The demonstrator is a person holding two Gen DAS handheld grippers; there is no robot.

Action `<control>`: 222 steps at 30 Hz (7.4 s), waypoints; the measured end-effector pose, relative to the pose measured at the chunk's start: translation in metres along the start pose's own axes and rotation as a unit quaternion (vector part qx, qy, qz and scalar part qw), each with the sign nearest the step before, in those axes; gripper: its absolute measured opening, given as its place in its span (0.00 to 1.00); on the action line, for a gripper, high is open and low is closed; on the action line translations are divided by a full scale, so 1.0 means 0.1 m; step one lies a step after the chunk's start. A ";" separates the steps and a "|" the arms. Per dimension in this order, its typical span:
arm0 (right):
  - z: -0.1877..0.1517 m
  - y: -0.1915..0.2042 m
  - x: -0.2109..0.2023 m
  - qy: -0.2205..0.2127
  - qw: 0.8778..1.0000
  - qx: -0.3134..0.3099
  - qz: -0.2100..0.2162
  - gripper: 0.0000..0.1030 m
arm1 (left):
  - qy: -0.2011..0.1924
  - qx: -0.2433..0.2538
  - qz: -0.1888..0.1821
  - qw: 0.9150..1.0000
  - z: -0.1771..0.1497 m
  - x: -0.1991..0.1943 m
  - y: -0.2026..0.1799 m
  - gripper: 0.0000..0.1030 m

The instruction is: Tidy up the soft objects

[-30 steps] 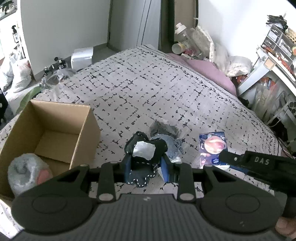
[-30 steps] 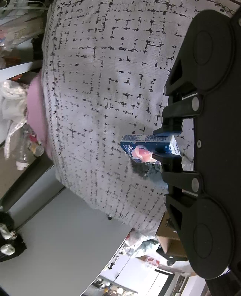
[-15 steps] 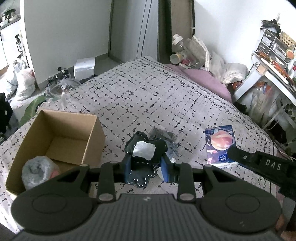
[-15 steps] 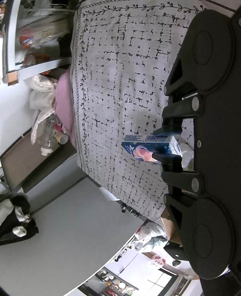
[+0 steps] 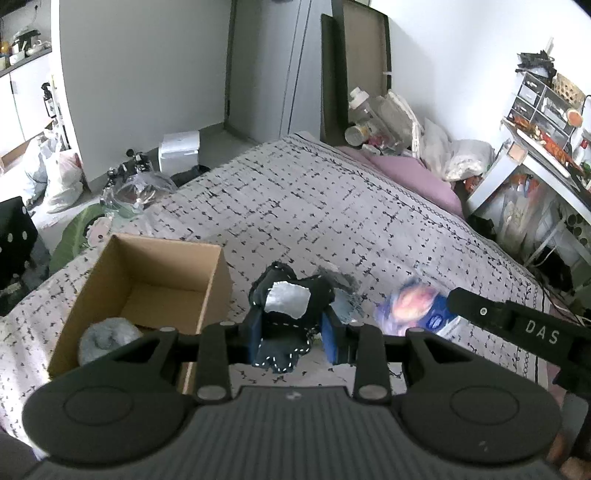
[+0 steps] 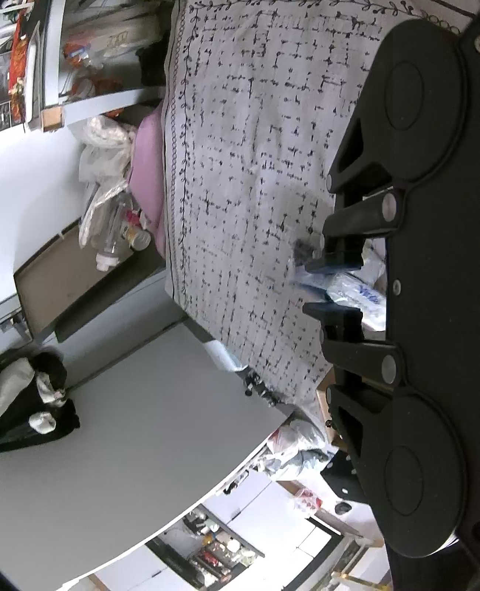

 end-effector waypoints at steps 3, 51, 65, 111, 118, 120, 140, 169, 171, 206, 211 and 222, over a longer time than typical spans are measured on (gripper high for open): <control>-0.03 0.08 -0.02 0.002 1.000 -0.011 0.009 0.02 | -0.002 -0.005 0.002 1.000 0.01 -0.04 0.06 0.31; -1.06 -0.39 1.03 0.203 0.949 0.011 -0.241 0.68 | 0.030 -0.125 -0.039 0.991 -0.18 0.30 1.28 0.31; -0.72 0.15 0.85 0.129 0.974 -0.016 -0.187 0.68 | 0.073 -0.148 -0.064 0.984 -0.33 0.37 1.56 0.36; -0.85 1.72 0.87 0.126 0.989 -0.071 -0.044 0.94 | 0.059 -0.173 -0.066 0.981 -0.36 -0.03 2.30 0.56; -0.74 1.58 0.63 0.120 0.989 -0.067 -0.063 0.96 | 0.047 -0.158 -0.067 0.984 -0.30 -0.17 2.19 0.56; -0.70 1.55 0.57 0.118 0.989 -0.067 -0.064 0.99 | 0.043 -0.155 -0.067 0.985 -0.28 -0.20 2.14 0.56; -0.23 1.02 0.14 0.111 0.990 -0.057 -0.067 1.00 | 0.023 -0.117 -0.039 0.992 -0.05 -0.37 1.56 0.73; -0.27 -0.11 0.51 0.101 0.989 0.097 -0.045 0.80 | 0.028 -0.067 -0.039 0.997 0.07 0.35 0.50 0.73; -0.30 -0.17 0.61 0.112 0.987 0.105 -0.044 0.72 | 0.033 -0.066 -0.040 0.996 0.07 0.43 0.43 0.73; -0.64 -0.65 1.43 0.195 0.951 0.239 -0.031 0.44 | 0.155 -0.087 -0.099 0.979 -0.09 1.90 -0.20 0.59; -0.64 -0.55 1.56 0.202 0.952 0.228 -0.030 0.46 | 0.160 -0.109 -0.100 0.976 -0.08 1.97 -0.11 0.25; -0.67 -0.46 1.65 0.212 0.960 0.178 -0.049 0.55 | 0.153 -0.137 -0.105 0.973 -0.05 1.91 0.06 0.22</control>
Point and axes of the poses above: each gripper's, at about its wrist camera, not at the fingertips, and x roughly the way its jaws point, y to its left, z to its top, the point moved 6 cm from there along x, roughly the way its jaws point, and after that the axes turned 1 degree about z, right-handed, at the moved point
